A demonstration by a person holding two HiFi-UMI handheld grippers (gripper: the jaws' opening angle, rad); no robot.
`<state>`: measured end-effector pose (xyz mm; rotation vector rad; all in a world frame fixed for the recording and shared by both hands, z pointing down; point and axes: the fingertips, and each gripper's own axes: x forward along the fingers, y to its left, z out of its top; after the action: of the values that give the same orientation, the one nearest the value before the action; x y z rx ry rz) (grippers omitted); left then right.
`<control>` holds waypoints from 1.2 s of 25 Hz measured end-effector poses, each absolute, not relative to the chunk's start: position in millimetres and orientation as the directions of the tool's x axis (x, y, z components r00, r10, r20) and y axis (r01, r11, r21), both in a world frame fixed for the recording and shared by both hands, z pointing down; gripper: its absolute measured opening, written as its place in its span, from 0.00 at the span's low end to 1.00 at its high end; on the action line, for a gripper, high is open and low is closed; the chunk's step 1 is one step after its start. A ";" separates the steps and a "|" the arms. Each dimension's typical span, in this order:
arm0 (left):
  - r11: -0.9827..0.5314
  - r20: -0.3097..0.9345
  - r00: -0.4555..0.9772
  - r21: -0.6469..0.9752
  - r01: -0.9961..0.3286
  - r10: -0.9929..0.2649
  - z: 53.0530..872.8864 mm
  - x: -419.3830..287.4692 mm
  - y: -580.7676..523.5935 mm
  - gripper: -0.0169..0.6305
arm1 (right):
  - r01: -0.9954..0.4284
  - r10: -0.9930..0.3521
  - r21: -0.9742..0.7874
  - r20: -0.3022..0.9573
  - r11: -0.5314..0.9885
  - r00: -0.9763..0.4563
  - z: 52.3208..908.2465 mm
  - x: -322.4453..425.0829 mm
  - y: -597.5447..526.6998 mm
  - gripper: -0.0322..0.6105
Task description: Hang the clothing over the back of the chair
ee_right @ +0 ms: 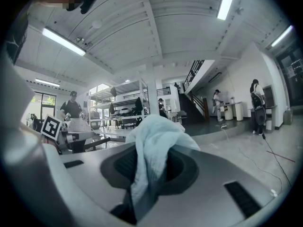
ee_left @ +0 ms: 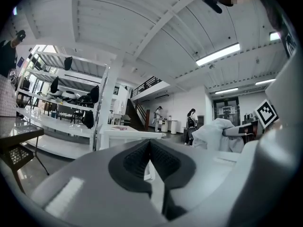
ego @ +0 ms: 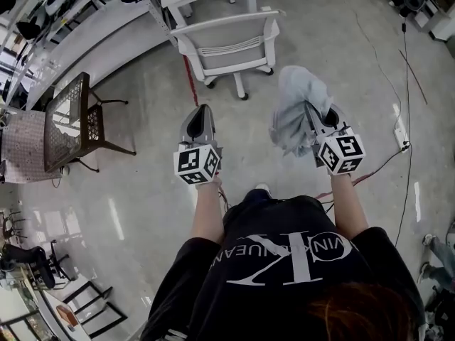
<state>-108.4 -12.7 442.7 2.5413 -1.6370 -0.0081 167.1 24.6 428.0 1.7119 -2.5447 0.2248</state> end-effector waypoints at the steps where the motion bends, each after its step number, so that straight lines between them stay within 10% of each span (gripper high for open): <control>1: -0.407 0.060 0.414 0.101 -0.908 -0.908 443.2 -109.2 -18.0 0.04 | -0.925 -0.916 -0.084 0.134 0.371 -0.379 428.2 167.1 19.5 0.20; 30: -0.348 0.080 0.359 0.127 -0.929 -0.930 458.0 -138.9 -69.9 0.04 | -0.894 -0.888 -0.097 0.111 0.437 -0.446 425.2 135.7 -70.4 0.20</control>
<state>-138.9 -69.9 458.0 2.4626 -1.6979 -0.0098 135.7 -70.4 425.2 1.6295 -2.6264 0.2183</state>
